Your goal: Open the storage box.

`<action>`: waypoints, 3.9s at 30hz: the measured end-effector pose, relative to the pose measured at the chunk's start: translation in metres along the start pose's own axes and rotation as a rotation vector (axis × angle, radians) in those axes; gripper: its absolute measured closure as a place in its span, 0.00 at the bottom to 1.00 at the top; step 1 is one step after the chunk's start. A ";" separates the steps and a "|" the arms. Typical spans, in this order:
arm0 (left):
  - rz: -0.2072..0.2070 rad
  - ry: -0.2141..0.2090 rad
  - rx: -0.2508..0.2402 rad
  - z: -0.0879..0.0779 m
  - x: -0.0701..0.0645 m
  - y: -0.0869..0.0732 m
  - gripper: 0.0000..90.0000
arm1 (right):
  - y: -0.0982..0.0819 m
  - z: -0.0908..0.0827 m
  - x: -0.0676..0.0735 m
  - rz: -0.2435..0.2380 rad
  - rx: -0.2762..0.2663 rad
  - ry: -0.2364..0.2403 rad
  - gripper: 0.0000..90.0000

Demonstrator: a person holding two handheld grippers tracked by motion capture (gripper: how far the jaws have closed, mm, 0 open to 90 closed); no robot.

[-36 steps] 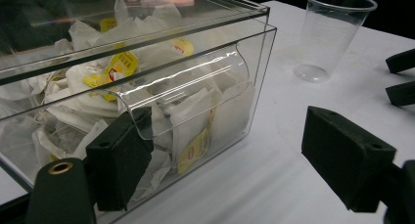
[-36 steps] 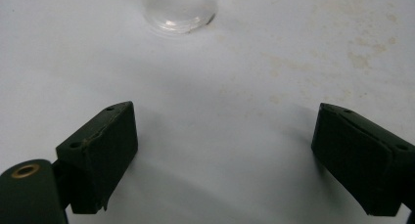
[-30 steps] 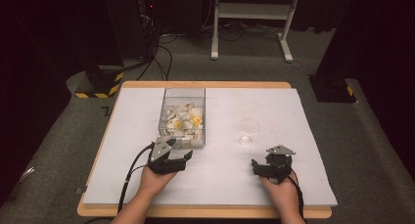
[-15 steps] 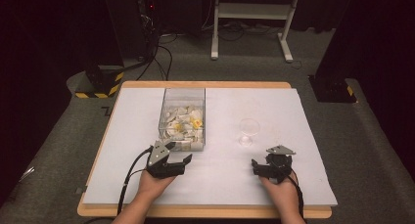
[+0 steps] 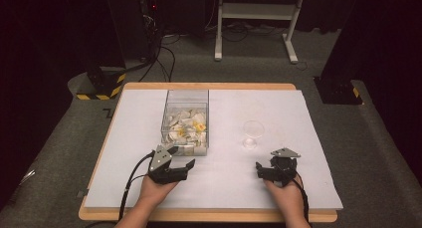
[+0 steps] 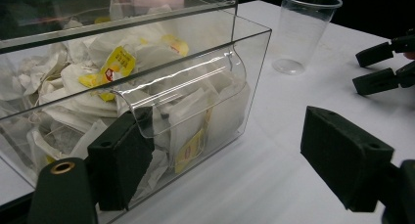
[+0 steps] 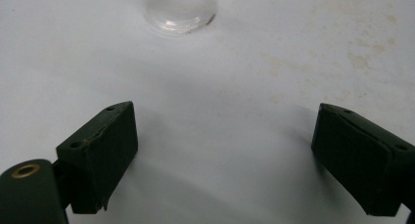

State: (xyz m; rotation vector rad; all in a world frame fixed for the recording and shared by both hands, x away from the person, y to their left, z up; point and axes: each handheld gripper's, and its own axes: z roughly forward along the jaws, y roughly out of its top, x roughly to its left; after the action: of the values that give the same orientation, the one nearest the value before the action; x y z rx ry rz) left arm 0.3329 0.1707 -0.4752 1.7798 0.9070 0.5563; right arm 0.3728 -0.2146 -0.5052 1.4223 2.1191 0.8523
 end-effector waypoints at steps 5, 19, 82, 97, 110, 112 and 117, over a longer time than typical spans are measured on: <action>0.002 -0.003 0.002 -0.002 -0.002 -0.001 0.23 | 0.000 0.000 0.000 -0.002 -0.001 -0.001 0.11; -0.003 -0.016 -0.001 -0.009 -0.006 -0.004 0.23 | 0.000 0.000 0.000 -0.002 -0.002 -0.001 0.11; 0.010 0.087 -0.061 -0.061 0.005 0.009 0.38 | 0.000 0.000 0.000 -0.005 0.000 0.000 0.12; -0.029 0.188 -0.053 -0.041 0.040 0.023 0.52 | 0.000 0.000 0.000 -0.005 0.000 0.001 0.12; -0.064 0.219 -0.037 -0.025 0.045 0.011 0.71 | 0.000 0.000 0.000 -0.005 -0.001 0.001 0.12; -0.063 0.225 -0.031 -0.023 0.044 0.011 0.71 | 0.000 0.000 0.000 -0.005 -0.001 0.001 0.12; -0.070 0.224 -0.032 -0.022 0.045 0.010 0.71 | 0.000 0.000 0.000 -0.004 -0.001 0.001 0.12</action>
State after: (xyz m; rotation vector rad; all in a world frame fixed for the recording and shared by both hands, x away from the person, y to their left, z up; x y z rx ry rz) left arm 0.3480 0.2173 -0.4593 1.6729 1.1036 0.7309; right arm 0.3727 -0.2148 -0.5050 1.4167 2.1216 0.8521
